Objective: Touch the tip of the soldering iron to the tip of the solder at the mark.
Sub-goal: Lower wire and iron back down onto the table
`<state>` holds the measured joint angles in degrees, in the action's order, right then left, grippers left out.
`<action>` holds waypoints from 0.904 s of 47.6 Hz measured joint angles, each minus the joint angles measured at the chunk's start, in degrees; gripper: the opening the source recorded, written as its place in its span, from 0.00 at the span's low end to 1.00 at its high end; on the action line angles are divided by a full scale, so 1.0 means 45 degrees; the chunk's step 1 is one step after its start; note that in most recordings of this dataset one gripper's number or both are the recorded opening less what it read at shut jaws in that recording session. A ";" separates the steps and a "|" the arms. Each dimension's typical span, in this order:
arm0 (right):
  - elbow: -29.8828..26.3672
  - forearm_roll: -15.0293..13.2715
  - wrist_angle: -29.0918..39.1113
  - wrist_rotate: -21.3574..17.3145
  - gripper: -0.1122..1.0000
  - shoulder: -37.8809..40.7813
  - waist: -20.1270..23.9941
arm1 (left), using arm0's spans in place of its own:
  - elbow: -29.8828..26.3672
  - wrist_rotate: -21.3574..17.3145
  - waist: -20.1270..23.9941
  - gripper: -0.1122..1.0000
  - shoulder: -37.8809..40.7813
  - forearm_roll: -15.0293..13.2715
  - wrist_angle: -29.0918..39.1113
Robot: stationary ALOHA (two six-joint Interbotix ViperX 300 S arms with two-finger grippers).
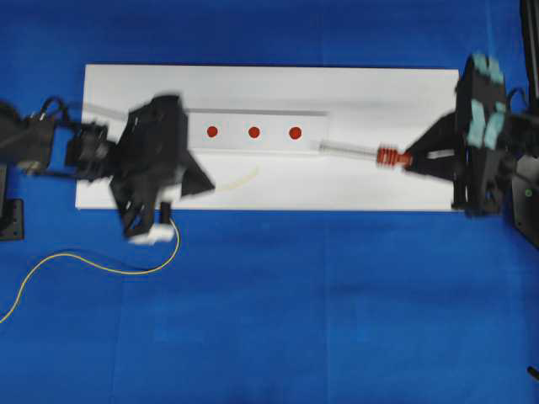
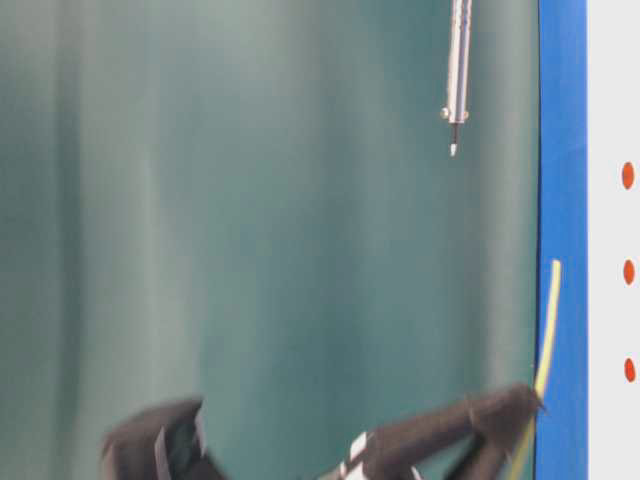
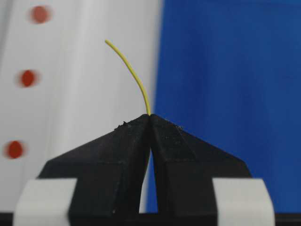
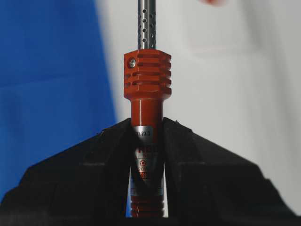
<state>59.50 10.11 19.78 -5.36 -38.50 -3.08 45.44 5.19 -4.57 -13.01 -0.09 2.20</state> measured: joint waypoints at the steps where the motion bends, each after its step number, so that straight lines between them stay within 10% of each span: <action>1: 0.0000 0.0000 -0.0117 -0.0078 0.16 0.0000 0.0293 | 0.0117 0.0039 -0.0215 0.12 -0.0078 -0.0020 -0.0137; 21: 0.0000 0.0098 -0.3867 -0.0508 0.16 0.2773 0.5000 | 0.1973 0.0488 -0.4316 0.12 -0.0215 -0.0020 -0.3828; 43: -0.0684 0.1289 -0.7168 -0.0996 0.16 0.8730 0.6348 | 0.2051 0.0312 -0.4883 0.12 0.2988 -0.0020 -0.4824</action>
<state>56.43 15.91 -12.48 -9.84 0.79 25.49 54.67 6.59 -26.54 0.44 -0.18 -19.51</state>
